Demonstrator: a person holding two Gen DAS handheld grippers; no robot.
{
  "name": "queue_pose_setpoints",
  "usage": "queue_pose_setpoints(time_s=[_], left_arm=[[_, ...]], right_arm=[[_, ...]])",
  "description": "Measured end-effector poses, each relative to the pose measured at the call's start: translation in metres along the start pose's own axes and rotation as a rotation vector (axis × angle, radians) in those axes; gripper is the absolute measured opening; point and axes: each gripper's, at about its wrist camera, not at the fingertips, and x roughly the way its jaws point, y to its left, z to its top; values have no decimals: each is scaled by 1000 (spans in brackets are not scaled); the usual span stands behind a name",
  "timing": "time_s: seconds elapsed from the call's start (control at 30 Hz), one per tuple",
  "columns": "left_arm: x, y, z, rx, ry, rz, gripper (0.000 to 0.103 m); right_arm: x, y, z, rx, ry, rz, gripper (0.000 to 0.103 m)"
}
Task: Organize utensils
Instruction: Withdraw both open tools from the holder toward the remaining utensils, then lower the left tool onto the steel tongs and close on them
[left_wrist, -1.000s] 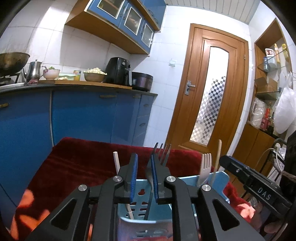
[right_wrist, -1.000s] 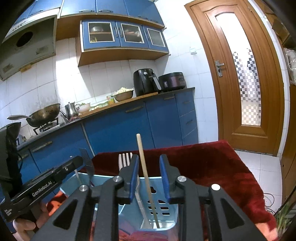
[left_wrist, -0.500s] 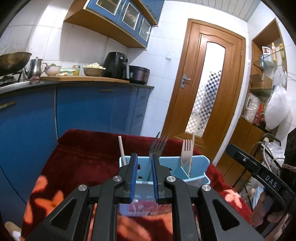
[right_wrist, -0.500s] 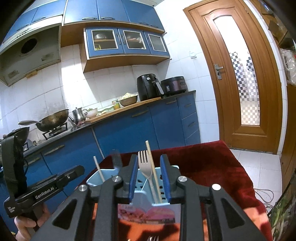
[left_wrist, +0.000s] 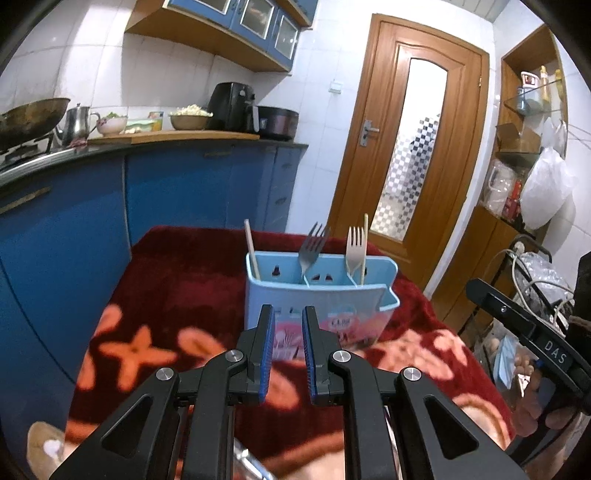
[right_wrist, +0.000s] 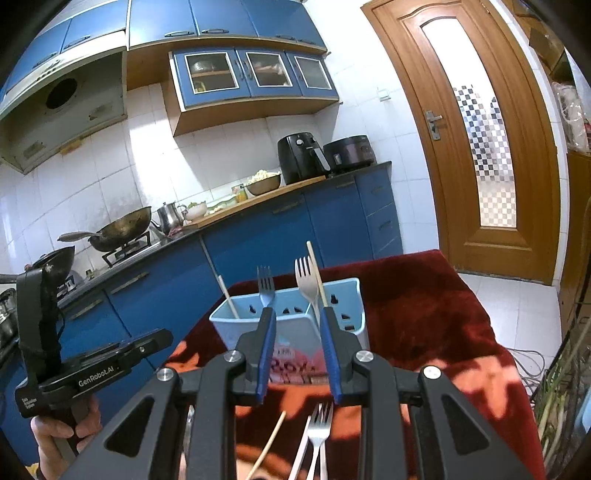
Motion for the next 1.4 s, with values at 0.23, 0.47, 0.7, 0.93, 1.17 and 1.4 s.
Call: queue_pose_setpoints(time_s=[0.23,0.47,0.7,0.93,1.17,1.4], left_arm=[[-17,0,-16,2,48,21,15],[-27,3,-34,-13,115,36,15],[-24,12,-53,-58,186,57,15],[-14,16,-72,-84,278,99,16],[0,19,-89,-107,400,100,16],[17,15,-104,-142,519,60,27]], right_arm=[[-19,0,-20,4,41,-31,27],[-35,-9,-37,36,80,-62,27],[-42,-26,-58,105,142,-61,27],[-43,-38,-74,123,187,-79,27],[-46,-46,-81,132,206,-90,27],[-46,-50,-85,138,215,-91,27]])
